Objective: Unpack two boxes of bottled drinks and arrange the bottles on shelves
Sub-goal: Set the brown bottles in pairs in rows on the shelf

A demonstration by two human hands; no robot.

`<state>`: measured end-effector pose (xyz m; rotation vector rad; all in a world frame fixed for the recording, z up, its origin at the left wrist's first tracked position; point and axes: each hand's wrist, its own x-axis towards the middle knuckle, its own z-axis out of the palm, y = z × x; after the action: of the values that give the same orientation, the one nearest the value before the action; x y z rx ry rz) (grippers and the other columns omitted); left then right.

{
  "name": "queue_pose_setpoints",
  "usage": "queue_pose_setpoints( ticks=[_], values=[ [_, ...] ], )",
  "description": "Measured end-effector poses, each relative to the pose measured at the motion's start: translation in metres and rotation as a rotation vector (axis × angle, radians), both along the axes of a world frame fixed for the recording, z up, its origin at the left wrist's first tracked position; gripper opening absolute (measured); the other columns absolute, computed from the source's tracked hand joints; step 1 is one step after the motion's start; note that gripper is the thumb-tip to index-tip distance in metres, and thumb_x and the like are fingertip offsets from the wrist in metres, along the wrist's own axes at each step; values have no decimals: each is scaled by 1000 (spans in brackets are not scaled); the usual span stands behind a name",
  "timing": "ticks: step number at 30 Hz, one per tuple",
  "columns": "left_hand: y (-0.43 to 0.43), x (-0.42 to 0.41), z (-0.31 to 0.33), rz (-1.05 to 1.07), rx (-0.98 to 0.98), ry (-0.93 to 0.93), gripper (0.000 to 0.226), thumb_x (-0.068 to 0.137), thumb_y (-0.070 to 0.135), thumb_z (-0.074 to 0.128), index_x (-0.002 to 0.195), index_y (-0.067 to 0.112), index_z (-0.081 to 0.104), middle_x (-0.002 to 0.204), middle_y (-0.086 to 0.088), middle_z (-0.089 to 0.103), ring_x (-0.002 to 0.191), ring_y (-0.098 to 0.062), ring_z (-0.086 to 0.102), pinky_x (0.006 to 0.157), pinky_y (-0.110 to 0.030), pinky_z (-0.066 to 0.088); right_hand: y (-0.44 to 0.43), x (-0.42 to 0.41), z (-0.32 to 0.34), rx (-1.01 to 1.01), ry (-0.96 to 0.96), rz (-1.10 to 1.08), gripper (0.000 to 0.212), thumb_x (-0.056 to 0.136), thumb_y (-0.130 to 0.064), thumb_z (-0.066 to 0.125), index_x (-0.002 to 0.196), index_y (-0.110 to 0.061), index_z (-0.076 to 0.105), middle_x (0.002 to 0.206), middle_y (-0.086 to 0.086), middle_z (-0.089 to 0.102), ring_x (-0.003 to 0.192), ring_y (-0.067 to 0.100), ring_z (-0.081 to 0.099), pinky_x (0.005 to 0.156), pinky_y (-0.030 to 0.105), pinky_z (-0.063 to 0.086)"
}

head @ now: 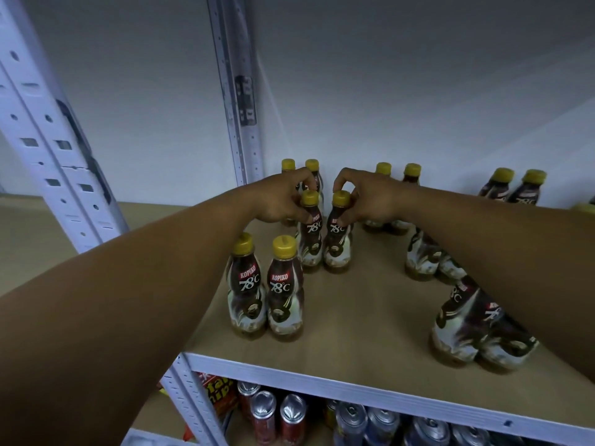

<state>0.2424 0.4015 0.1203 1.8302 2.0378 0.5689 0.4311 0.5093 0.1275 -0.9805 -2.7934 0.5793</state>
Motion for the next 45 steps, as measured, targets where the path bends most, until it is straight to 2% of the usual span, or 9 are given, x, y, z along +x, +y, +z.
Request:
queue_pose_setpoints(
  ticks=[4, 8, 15, 23, 27, 31, 36, 39, 45],
  values=[
    [1, 0, -1, 2, -2, 6, 51, 85, 21, 84, 119, 32, 47, 108, -12, 68, 103, -35, 66, 90, -52, 56, 2, 2, -4, -18, 39, 1, 49, 82, -32, 85, 115, -33, 50, 103, 0, 65, 91, 19, 62, 76, 34, 51],
    [1, 0, -1, -3, -11, -9, 50, 86, 18, 82, 119, 30, 47, 108, -13, 69, 103, -35, 66, 90, -50, 56, 2, 4, -8, -16, 60, 3, 48, 82, -32, 85, 115, -36, 50, 108, 2, 67, 95, 21, 65, 87, 41, 56],
    [-3, -5, -1, 15, -28, -6, 50, 87, 15, 80, 121, 30, 46, 114, -13, 68, 107, -34, 65, 95, -56, 53, -5, 1, -9, -33, 89, 10, 48, 83, -30, 85, 115, -33, 50, 108, 4, 67, 95, 22, 65, 89, 42, 55],
    [-14, -18, -6, 54, -18, -41, 50, 89, 15, 79, 123, 32, 46, 117, -10, 67, 109, -33, 64, 97, -53, 53, -13, -10, -14, -32, 126, 24, 53, 85, -29, 82, 126, -28, 49, 111, 5, 66, 93, 19, 62, 73, 30, 46],
    [-21, -24, -8, 66, -2, -73, 51, 90, 13, 77, 127, 31, 47, 119, -6, 66, 109, -29, 64, 96, -47, 55, -16, -19, -18, -30, 154, 30, 53, 86, -28, 82, 127, -28, 48, 114, 4, 64, 95, 22, 62, 78, 32, 48],
    [-26, -30, -11, 98, 27, -87, 50, 90, 13, 77, 127, 32, 48, 116, -7, 66, 107, -25, 64, 97, -47, 55, -20, -25, -22, -36, 196, 41, 51, 87, -25, 81, 127, -27, 49, 109, 1, 63, 93, 20, 61, 71, 29, 45],
    [-34, -38, -16, 132, 63, -117, 50, 90, 16, 78, 123, 39, 49, 118, -8, 66, 112, -25, 62, 98, -44, 54, -25, -33, -27, -17, 212, 43, 56, 88, -26, 80, 133, -27, 47, 106, 0, 59, 97, 22, 59, 77, 29, 42],
    [-35, -39, -17, 137, 66, -131, 50, 90, 14, 77, 124, 39, 49, 119, -9, 66, 112, -25, 62, 98, -44, 54, -26, -36, -28, -8, 223, 47, 55, 87, -27, 80, 131, -27, 47, 108, 1, 58, 99, 24, 58, 69, 29, 42],
    [-36, -41, -20, 129, 92, -132, 52, 88, 16, 79, 125, 38, 50, 118, -9, 65, 112, -24, 62, 96, -44, 55, -28, -39, -30, -11, 239, 45, 57, 87, -28, 81, 133, -26, 48, 111, 1, 60, 103, 25, 59, 82, 32, 45]
  ],
)
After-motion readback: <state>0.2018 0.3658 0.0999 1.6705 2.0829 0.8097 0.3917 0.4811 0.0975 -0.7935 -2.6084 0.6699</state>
